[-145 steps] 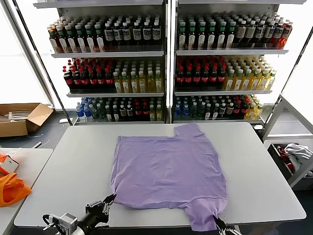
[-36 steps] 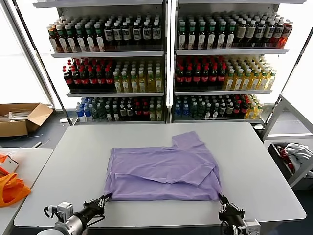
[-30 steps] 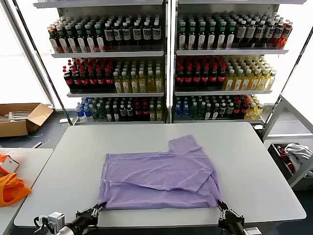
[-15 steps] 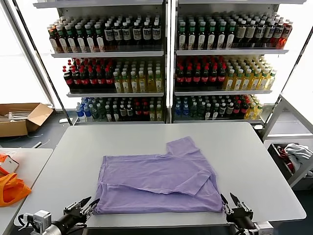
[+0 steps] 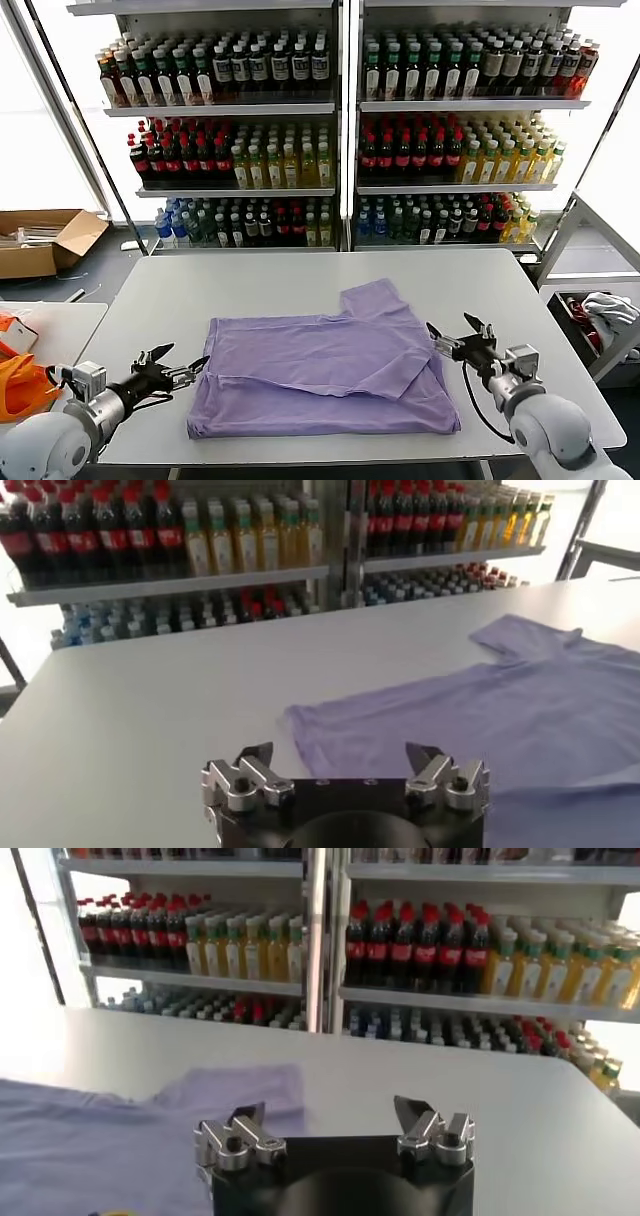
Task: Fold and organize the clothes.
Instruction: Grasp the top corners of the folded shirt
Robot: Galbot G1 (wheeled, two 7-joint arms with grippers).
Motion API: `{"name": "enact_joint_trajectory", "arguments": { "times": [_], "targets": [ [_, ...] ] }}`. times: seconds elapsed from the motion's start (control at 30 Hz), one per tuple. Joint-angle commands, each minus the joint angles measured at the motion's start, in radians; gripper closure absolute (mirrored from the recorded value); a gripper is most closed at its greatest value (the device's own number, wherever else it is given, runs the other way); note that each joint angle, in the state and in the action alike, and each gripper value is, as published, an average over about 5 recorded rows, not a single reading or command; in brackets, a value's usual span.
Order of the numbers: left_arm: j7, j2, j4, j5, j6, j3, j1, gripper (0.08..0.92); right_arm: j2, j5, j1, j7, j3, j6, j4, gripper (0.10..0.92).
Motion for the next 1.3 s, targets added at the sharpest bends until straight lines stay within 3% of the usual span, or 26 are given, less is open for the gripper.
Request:
{"name": "enact_joint_trajectory", "arguments": {
  "times": [0.03, 0.23, 1.03, 1.13, 1.3],
  "targets": [
    [0.055, 0.016, 0.331, 0.017, -0.027, 0.275, -0.393, 0.177, 0.055, -0.042, 0.441, -0.118, -0.255, 0.07, -0.466, 0.202],
    [0.054, -0.017, 0.395, 0.041, -0.04, 0.332, -0.442, 0.177, 0.092, 0.01, 0.45, -0.128, -0.283, 0.043, -0.546, 0.203],
    [0.079, -0.027, 0.436, 0.045, -0.078, 0.335, -0.384, 0.185, 0.198, 0.004, 0.423, -0.113, -0.315, 0.029, -0.607, 0.203],
    [0.086, -0.029, 0.451, 0.046, -0.083, 0.341, -0.386, 0.236, 0.211, 0.0, 0.426, -0.107, -0.32, 0.024, -0.61, 0.213],
    [0.091, -0.027, 0.464, 0.042, -0.083, 0.341, -0.383, 0.364, 0.226, -0.014, 0.433, -0.103, -0.331, 0.019, -0.609, 0.324]
  ]
}}
